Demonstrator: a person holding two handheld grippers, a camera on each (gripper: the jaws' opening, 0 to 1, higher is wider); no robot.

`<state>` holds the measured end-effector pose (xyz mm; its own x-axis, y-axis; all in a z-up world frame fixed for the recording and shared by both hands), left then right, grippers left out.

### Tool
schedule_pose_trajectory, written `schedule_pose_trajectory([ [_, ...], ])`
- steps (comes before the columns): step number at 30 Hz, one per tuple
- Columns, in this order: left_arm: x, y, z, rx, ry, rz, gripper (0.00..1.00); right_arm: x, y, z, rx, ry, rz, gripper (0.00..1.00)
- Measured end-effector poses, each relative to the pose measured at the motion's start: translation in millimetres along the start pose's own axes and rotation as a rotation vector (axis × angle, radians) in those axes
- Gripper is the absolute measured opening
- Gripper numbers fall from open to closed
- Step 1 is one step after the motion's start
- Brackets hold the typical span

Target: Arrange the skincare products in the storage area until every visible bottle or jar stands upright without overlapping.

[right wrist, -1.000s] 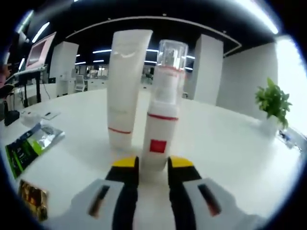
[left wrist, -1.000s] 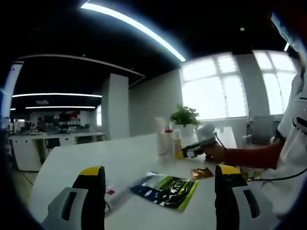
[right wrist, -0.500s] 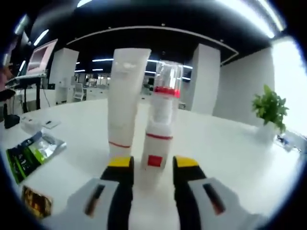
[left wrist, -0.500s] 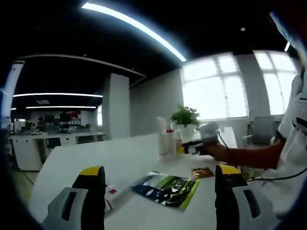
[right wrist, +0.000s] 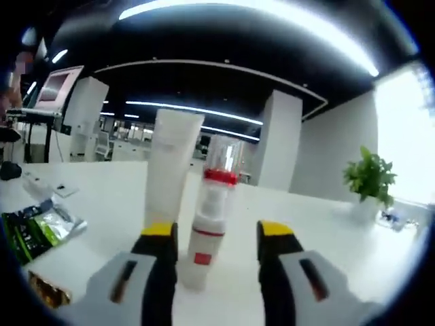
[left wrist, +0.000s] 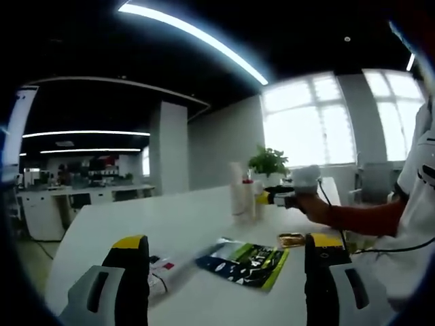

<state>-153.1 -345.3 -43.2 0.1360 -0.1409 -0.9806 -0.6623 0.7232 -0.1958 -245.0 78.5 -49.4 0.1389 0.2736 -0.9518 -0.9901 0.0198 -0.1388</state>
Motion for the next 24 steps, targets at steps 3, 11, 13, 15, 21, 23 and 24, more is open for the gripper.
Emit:
schedule_pose_trajectory([
  [3, 1.8, -1, -3.1, -0.021, 0.011, -0.021, 0.97, -5.0, -3, 3, 0.013, -0.013, 0.025, 0.51],
  [11, 7.6, -3, -8.5, -0.065, 0.032, -0.072, 0.98, -31.3, -20, 1, 0.003, -0.055, 0.126, 0.60],
  [13, 7.6, -4, -8.9, -0.066, 0.033, -0.072, 0.98, -39.9, -25, -1, -0.007, -0.056, 0.161, 0.62],
  [15, 7.8, -4, -9.5, -0.067, 0.032, -0.071, 0.98, -48.9, -29, -5, -0.018, -0.077, 0.177, 0.62],
  [21, 9.1, -5, -11.2, -0.068, 0.028, -0.074, 0.98, -79.9, -36, -28, -0.101, -0.155, 0.227, 0.61],
  [23, 9.1, -5, -10.8, -0.067, 0.029, -0.074, 0.98, -84.7, -41, -31, -0.116, -0.169, 0.241, 0.60],
  [24, 9.0, -5, -10.6, -0.067, 0.030, -0.074, 0.98, -84.5, -42, -35, -0.122, -0.176, 0.245, 0.59],
])
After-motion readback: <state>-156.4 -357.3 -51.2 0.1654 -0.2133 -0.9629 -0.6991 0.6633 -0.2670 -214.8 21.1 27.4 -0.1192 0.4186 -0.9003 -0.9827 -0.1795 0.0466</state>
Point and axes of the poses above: the point that each gripper's makers call its tool centre point, and the gripper's own axes: y roughly forward along the fingers, z roughly to its right, x roughly out of its underside, the point moved 10 cm from there along -y, roughly backward along the fingers, and after that the axes turned 9 degrees about -z, right-handed, at the moved point
